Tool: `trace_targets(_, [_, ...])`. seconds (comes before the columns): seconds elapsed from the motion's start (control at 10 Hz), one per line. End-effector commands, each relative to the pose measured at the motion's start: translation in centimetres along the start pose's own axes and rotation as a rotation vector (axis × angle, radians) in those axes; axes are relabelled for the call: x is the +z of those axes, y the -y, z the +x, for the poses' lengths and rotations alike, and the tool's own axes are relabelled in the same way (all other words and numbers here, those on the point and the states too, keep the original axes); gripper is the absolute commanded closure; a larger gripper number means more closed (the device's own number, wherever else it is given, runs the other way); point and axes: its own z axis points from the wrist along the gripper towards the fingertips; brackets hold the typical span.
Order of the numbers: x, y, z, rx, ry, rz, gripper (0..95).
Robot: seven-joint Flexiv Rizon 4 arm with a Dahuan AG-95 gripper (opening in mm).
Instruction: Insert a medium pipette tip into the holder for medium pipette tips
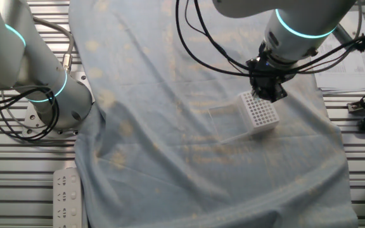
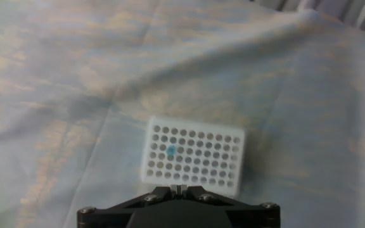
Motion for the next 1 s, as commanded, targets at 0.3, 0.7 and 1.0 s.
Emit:
trace_targets(0.3, [-0.1,0.2,0.3,0.08,-0.027,-0.002,95.0])
trace_targets(0.7, [-0.1,0.2,0.3,0.284,-0.004,0.002,95.0])
trace_targets(1.0, [-0.8,1.7,1.5,0.248,-0.048,-0.023,95.0])
